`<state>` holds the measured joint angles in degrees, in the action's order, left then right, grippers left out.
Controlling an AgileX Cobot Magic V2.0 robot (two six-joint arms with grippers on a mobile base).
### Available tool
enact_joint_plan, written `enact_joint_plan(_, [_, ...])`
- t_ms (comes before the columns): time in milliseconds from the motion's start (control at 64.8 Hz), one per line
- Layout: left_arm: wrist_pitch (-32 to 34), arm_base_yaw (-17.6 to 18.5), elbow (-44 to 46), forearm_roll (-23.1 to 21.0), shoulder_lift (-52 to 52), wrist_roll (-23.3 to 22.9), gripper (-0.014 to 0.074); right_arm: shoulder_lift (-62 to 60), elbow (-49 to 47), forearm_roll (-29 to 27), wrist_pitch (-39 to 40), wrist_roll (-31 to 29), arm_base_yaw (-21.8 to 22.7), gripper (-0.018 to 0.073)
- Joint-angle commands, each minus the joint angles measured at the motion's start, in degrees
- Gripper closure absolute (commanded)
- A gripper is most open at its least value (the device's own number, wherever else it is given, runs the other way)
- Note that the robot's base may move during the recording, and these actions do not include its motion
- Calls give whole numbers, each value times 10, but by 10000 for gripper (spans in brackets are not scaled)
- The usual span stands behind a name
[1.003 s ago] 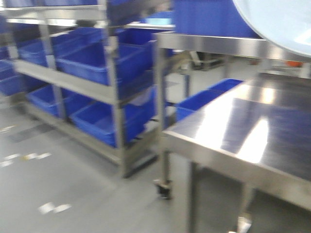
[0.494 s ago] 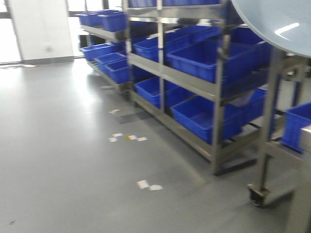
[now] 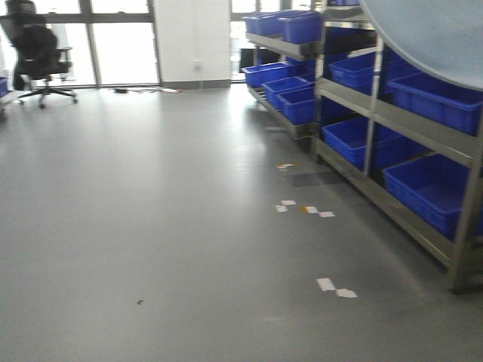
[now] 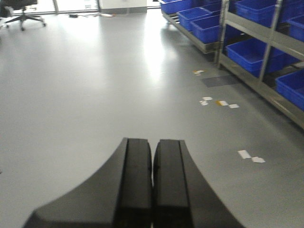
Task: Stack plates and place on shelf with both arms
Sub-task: 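Drive the base away from the table, turning toward the bin shelves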
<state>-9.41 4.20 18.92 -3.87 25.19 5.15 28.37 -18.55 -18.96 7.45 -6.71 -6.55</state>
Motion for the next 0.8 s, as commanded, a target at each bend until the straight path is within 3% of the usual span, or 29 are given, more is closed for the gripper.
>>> enact_joint_plan(0, [48,0,17,-2,3,-5,513,-1,-19,4,54,-2,5,510])
enact_joint_plan(787, [48,0,17,-2,3,-5,514,-1,-19,4,54,-2,5,510])
